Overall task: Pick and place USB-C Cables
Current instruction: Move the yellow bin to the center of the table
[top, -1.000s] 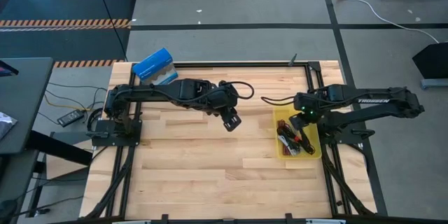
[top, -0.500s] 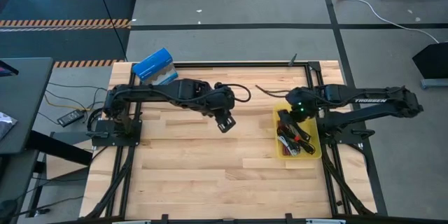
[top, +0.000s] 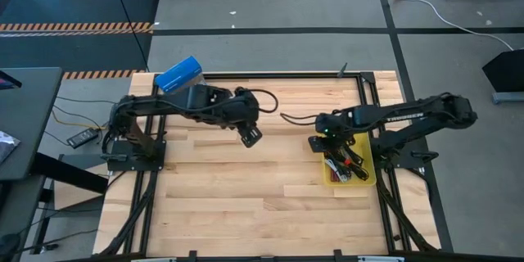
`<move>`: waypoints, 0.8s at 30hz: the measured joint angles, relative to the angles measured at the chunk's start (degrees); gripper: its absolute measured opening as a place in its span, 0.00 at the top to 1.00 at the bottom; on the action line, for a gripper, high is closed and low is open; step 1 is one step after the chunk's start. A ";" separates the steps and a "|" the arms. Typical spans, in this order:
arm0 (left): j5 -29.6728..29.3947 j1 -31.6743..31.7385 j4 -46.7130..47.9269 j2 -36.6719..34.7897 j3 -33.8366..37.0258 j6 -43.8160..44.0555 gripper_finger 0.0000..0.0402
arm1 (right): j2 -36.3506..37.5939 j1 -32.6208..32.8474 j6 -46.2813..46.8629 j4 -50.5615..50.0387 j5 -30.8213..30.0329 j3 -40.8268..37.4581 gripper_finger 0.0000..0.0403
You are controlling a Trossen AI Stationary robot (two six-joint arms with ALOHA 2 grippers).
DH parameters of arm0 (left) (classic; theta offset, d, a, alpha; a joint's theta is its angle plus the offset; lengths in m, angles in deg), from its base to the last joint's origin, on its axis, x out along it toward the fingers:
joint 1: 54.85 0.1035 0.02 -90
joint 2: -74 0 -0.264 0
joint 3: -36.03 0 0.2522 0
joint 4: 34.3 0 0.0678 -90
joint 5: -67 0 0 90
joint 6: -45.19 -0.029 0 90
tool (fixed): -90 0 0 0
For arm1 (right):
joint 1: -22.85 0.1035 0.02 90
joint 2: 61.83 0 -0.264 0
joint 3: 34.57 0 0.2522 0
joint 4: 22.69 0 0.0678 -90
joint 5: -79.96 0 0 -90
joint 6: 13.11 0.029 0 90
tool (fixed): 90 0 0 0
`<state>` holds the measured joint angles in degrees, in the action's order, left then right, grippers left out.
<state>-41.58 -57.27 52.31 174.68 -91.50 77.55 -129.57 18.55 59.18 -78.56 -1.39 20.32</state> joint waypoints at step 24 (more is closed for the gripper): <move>-3.02 -0.09 5.09 -3.80 -0.02 1.48 0.56 | -14.73 8.62 -1.05 15.75 3.97 0.06 0.97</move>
<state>-44.61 -57.35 57.41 170.88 -91.52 79.03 -144.30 27.17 58.12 -62.81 2.57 20.38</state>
